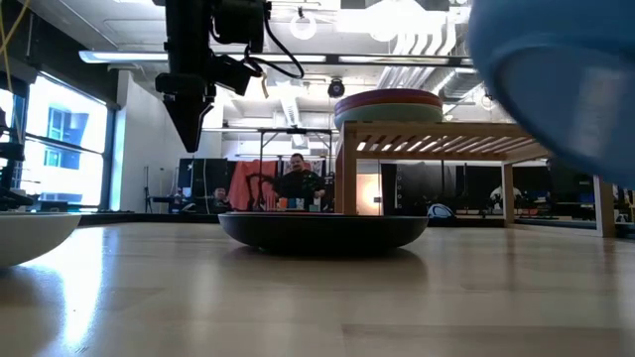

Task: Place and stack plates onto a shelf
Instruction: Put the bottom right blue plate on the shelf

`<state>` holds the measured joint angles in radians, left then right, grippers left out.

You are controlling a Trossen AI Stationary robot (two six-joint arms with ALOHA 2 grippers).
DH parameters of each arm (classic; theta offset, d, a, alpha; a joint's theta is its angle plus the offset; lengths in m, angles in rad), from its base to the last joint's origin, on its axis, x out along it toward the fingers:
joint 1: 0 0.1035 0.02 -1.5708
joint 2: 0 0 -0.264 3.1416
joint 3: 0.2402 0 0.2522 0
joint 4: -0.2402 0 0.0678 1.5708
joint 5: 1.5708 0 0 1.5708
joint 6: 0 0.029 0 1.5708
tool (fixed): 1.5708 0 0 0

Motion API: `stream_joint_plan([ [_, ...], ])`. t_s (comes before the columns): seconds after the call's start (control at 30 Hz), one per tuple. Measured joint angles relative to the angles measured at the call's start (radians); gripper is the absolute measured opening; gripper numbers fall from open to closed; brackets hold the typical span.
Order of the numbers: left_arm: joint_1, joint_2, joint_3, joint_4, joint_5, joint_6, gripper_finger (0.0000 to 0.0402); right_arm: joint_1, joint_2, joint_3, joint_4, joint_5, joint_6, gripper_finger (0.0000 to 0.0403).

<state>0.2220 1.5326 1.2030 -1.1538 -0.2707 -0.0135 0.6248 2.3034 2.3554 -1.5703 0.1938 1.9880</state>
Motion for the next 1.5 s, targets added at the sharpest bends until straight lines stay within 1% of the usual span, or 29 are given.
stream_joint_plan([
  [0.1,0.000,0.000,0.000,0.000,0.000,0.000,0.0117,-0.030,-0.030,-0.002,0.001,0.073,-0.067,0.0000],
  [0.2,0.000,0.000,0.000,0.000,0.000,0.000,0.0117,-0.063,-0.086,-0.033,0.000,0.150,-0.137,0.0000],
  [0.3,0.000,0.000,0.000,0.000,0.000,0.000,0.0117,-0.096,-0.156,-0.088,0.000,0.183,-0.205,0.0000],
  [0.43,0.000,0.000,0.000,0.001,0.000,0.000,0.0117,-0.128,-0.272,-0.196,0.000,0.217,-0.276,0.0000],
  [0.67,0.000,0.000,0.000,0.003,0.000,0.000,0.0117,-0.178,-0.508,-0.430,-0.001,0.276,-0.329,0.0000],
  [0.77,0.000,0.000,0.000,0.004,0.000,0.000,0.0117,-0.209,-0.605,-0.519,-0.002,0.285,-0.373,0.0000],
  [0.97,0.000,0.000,0.000,0.016,0.000,0.000,0.0117,-0.270,-0.781,-0.648,-0.002,0.325,-0.489,0.0000],
  [1.1,0.000,0.000,0.000,0.052,0.000,0.000,0.0117,-0.313,-0.879,-0.682,-0.001,0.356,-0.595,0.0000],
  [1.27,0.000,0.000,0.000,0.086,0.000,0.000,0.0117,-0.396,-0.980,-0.695,-0.001,0.397,-0.754,0.0000],
  [1.5,0.000,0.000,0.000,0.087,0.000,-0.021,0.0117,-0.549,-1.054,-0.696,-0.001,0.406,-1.038,0.0000],
])
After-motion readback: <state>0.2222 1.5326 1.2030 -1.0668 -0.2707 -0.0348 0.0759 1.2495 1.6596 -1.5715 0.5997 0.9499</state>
